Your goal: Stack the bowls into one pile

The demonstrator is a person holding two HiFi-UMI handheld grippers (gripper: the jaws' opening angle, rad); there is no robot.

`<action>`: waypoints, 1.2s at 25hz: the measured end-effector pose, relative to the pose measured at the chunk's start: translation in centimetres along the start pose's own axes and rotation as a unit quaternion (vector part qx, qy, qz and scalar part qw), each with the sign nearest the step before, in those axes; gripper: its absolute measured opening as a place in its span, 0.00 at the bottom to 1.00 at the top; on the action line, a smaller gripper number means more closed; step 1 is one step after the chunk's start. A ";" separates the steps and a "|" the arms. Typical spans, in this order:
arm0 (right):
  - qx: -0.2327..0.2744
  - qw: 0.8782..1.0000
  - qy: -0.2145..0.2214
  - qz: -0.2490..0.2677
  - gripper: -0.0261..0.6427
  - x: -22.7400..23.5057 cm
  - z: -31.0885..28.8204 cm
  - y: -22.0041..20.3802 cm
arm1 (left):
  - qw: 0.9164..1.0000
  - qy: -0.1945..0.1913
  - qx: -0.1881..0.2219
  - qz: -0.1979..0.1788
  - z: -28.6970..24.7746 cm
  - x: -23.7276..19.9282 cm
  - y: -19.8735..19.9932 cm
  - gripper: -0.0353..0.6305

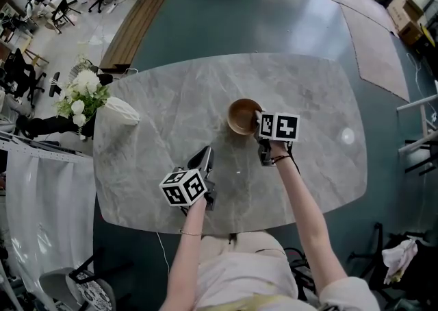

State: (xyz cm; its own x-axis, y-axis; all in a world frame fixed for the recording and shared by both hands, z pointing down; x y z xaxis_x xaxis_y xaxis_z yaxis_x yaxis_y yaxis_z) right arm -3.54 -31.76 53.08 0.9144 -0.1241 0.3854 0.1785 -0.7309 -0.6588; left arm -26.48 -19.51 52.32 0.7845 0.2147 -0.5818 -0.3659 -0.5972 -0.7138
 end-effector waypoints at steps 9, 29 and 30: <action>-0.006 0.998 -0.015 0.054 0.08 -0.5 0.0 0.2 | 1.000 0.003 0.001 0.001 -0.1 0.1 0.0 0.05; 0.040 0.995 0.035 0.089 0.23 -1.2 2.3 -0.1 | 1.000 -0.007 0.017 -0.023 0.7 2.1 0.3 0.05; 0.043 0.994 0.039 0.089 0.23 -1.2 2.6 -0.2 | 0.999 -0.009 0.022 -0.025 1.0 2.3 0.4 0.05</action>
State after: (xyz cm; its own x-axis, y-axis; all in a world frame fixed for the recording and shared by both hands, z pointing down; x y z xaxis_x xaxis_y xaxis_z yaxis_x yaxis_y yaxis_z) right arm -3.73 -29.74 51.02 0.9037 -0.3013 0.3041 0.0489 -0.6330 -0.7726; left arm -25.28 -18.51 50.33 0.7940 0.2575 -0.5508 -0.3483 -0.5499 -0.7591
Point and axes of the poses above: the fingertips, and each gripper's own axes: z backward along the fingers, x to its right, y out of its top, the point moved 7 cm from there along z, backward along the fingers, and after that the axes turned 3 degrees about x, right-handed, at the moved point
